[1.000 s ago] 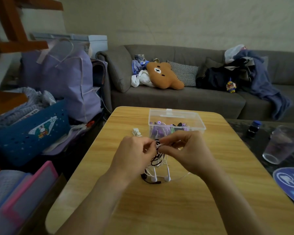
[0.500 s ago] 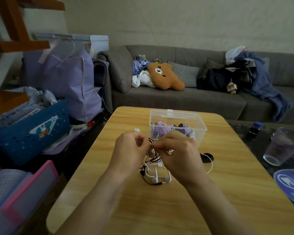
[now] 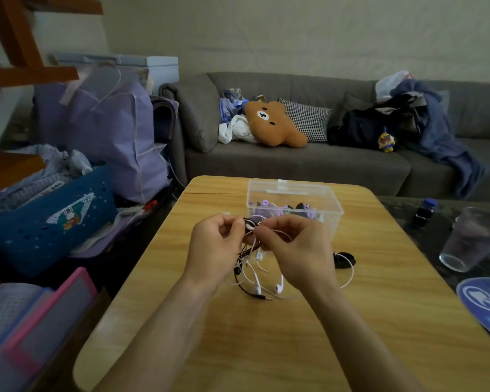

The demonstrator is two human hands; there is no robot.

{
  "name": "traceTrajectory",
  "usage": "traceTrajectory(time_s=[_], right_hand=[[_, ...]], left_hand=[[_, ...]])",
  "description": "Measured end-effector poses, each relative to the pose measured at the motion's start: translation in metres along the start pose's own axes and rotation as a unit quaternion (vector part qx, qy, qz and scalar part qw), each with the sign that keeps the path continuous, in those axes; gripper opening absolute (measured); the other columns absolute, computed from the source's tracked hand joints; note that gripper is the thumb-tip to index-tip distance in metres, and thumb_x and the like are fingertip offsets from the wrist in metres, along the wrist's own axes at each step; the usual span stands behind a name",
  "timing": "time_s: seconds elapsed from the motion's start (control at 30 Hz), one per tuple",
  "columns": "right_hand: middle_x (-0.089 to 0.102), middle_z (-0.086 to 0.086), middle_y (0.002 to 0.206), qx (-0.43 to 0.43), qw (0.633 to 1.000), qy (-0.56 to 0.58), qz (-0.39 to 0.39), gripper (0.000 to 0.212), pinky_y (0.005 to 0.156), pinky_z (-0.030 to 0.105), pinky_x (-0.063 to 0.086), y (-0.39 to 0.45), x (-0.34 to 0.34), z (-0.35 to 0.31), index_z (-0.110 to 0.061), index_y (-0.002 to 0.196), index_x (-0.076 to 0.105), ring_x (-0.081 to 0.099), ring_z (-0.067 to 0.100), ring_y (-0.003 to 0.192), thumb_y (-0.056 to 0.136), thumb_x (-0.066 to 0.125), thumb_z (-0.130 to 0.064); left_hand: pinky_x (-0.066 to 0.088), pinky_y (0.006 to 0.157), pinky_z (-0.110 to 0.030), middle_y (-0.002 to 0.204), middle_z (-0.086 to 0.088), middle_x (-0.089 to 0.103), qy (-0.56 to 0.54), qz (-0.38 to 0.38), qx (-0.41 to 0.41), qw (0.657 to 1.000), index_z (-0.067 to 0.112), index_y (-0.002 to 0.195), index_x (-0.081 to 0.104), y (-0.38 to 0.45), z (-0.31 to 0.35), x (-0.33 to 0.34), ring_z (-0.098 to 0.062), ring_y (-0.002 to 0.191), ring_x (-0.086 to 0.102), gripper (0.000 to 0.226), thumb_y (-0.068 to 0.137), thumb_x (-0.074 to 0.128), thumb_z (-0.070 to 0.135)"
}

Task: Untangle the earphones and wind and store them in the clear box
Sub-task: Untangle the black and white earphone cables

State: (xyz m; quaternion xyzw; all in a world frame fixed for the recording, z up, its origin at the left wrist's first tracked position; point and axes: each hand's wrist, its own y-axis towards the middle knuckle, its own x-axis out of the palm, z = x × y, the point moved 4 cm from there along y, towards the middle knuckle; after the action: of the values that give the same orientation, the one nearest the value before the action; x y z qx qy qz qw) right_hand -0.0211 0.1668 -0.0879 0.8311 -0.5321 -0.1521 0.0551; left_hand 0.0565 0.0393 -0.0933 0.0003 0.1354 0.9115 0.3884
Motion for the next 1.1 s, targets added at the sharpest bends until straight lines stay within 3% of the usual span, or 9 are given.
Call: traceTrajectory(time_s=[0.1, 0.2, 0.33, 0.43, 0.5, 0.63, 0.8, 0.93, 1.1], right_hand=[[0.077, 0.010, 0.081, 0.061, 0.989, 0.134, -0.012, 0.009, 0.075, 0.032, 0.061, 0.000, -0.001, 0.008, -0.004, 0.091, 0.073, 0.076, 0.024, 0.078, 0.083, 0.078, -0.008], [0.075, 0.022, 0.089, 0.125, 0.953, 0.275, -0.036, 0.017, 0.077, 0.035, 0.062, -0.001, 0.001, 0.016, 0.007, 0.099, 0.067, 0.075, 0.037, 0.085, 0.084, 0.073, 0.002], [0.072, 0.022, 0.098, 0.198, 0.908, 0.359, -0.092, 0.029, 0.081, 0.031, 0.061, 0.000, 0.004, 0.023, 0.009, 0.108, 0.065, 0.072, 0.034, 0.091, 0.081, 0.070, 0.000], [0.069, 0.021, 0.106, 0.239, 0.885, 0.378, -0.133, 0.034, 0.075, 0.025, 0.061, 0.002, 0.001, 0.026, 0.007, 0.116, 0.065, 0.064, 0.032, 0.101, 0.084, 0.067, -0.006], [0.069, 0.019, 0.103, 0.248, 0.889, 0.363, -0.128, 0.022, 0.067, 0.023, 0.059, 0.003, -0.001, 0.028, 0.001, 0.110, 0.068, 0.061, 0.031, 0.099, 0.089, 0.065, -0.005], [0.070, 0.012, 0.084, 0.222, 0.909, 0.337, -0.105, 0.005, 0.060, 0.023, 0.057, 0.002, -0.004, 0.022, -0.006, 0.089, 0.069, 0.067, 0.019, 0.072, 0.087, 0.067, -0.002], [0.073, 0.018, 0.089, 0.199, 0.906, 0.352, -0.127, 0.022, 0.069, 0.029, 0.061, 0.001, -0.007, 0.017, 0.000, 0.092, 0.067, 0.073, 0.025, 0.077, 0.071, 0.071, 0.003], [0.073, 0.019, 0.088, 0.198, 0.912, 0.330, -0.143, 0.026, 0.070, 0.029, 0.062, 0.002, -0.010, 0.015, 0.000, 0.091, 0.067, 0.073, 0.026, 0.076, 0.067, 0.072, 0.004], [0.074, 0.023, 0.090, 0.154, 0.943, 0.257, -0.145, 0.031, 0.076, 0.036, 0.062, 0.002, -0.014, 0.011, 0.000, 0.092, 0.069, 0.073, 0.031, 0.081, 0.062, 0.077, 0.000]], left_hand=[[0.056, 0.064, -0.017, 0.071, -0.005, 0.075, -0.031, -0.006, -0.014, 0.999, 0.013, 0.087, 0.070, -0.001, 0.000, 0.003, -0.011, 0.068, 0.072, 0.016, 0.099, 0.058, 0.011], [0.057, 0.066, -0.018, 0.073, -0.005, 0.075, -0.036, -0.005, -0.021, 0.999, 0.015, 0.085, 0.071, 0.000, -0.002, 0.003, -0.012, 0.069, 0.073, 0.017, 0.098, 0.060, 0.012], [0.054, 0.065, -0.018, 0.071, -0.003, 0.075, -0.033, -0.017, -0.031, 0.999, 0.012, 0.091, 0.072, 0.001, -0.005, 0.002, -0.010, 0.068, 0.071, 0.013, 0.097, 0.061, 0.013], [0.055, 0.069, -0.020, 0.068, -0.004, 0.072, -0.059, -0.072, -0.053, 0.994, 0.006, 0.096, 0.072, 0.001, -0.005, 0.003, -0.011, 0.067, 0.069, 0.013, 0.097, 0.060, 0.011], [0.057, 0.071, -0.024, 0.071, -0.006, 0.072, -0.081, -0.113, -0.076, 0.987, 0.005, 0.099, 0.071, 0.000, -0.005, 0.005, -0.013, 0.067, 0.069, 0.014, 0.098, 0.058, 0.009], [0.057, 0.071, -0.029, 0.083, -0.013, 0.073, -0.135, -0.125, -0.128, 0.975, 0.005, 0.095, 0.072, -0.001, -0.003, 0.008, -0.018, 0.069, 0.069, 0.016, 0.098, 0.058, 0.012], [0.055, 0.072, -0.030, 0.083, -0.010, 0.071, -0.168, -0.156, -0.149, 0.962, 0.010, 0.091, 0.077, 0.000, -0.004, 0.005, -0.018, 0.070, 0.065, 0.014, 0.086, 0.069, 0.020], [0.057, 0.065, -0.025, 0.083, -0.012, 0.070, -0.231, -0.186, -0.185, 0.937, -0.001, 0.099, 0.074, 0.001, -0.004, 0.001, -0.018, 0.065, 0.063, 0.027, 0.078, 0.068, 0.015], [0.056, 0.063, -0.024, 0.085, -0.014, 0.071, -0.183, -0.172, -0.189, 0.949, -0.003, 0.097, 0.073, 0.004, -0.006, -0.002, -0.018, 0.061, 0.061, 0.032, 0.074, 0.071, 0.018]])
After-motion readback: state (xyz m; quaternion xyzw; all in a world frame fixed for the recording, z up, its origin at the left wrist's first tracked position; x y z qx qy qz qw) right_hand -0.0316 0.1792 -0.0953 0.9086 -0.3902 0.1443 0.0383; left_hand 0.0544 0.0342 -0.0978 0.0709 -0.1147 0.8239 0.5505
